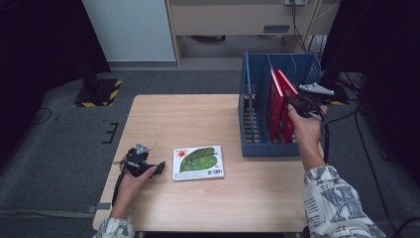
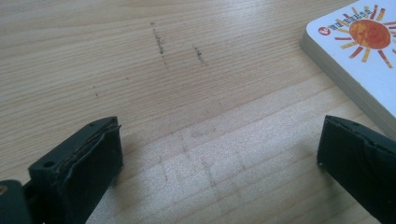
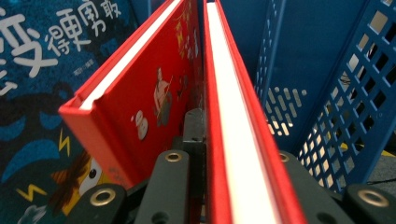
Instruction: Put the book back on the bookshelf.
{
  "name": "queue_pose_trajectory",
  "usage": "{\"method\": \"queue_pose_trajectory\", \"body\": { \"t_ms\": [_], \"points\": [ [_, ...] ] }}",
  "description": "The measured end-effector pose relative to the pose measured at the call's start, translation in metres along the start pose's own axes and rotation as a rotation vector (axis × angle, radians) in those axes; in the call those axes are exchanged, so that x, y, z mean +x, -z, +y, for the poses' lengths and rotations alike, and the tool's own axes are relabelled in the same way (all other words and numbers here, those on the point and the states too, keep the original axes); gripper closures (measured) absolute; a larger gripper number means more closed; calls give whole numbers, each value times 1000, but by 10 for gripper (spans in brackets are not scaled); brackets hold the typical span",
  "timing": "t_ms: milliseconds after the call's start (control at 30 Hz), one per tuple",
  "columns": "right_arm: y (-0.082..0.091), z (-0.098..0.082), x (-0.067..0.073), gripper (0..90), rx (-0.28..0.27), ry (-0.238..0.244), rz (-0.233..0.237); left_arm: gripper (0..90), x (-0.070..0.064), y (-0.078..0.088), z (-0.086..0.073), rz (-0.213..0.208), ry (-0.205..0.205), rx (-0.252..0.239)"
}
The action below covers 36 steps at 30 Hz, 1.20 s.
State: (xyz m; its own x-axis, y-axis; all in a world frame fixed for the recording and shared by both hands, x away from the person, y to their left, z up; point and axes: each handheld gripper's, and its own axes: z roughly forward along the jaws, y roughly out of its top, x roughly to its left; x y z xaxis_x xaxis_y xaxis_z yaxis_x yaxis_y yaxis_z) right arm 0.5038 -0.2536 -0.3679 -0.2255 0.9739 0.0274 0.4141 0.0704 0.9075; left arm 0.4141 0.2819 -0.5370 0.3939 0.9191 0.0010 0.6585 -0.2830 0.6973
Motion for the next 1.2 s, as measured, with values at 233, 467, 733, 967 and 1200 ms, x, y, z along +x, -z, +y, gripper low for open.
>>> {"method": "queue_pose_trajectory", "body": {
  "t_ms": [233,467,733,967,1200],
  "points": [
    [4,-3,0,779,12,6,1,0,0,0,0,0,0,0],
    [7,-4,1,765,28,19,7,0,0,0,0,0,0,0],
    [13,-5,-4,729,41,13,15,0,0,0,0,0,0,0],
    [18,0,-3,733,25,16,33,0,0,0,0,0,0,1],
    [17,6,3,754,28,28,36,0,0,0,0,0,-1,1]
  ]
}}
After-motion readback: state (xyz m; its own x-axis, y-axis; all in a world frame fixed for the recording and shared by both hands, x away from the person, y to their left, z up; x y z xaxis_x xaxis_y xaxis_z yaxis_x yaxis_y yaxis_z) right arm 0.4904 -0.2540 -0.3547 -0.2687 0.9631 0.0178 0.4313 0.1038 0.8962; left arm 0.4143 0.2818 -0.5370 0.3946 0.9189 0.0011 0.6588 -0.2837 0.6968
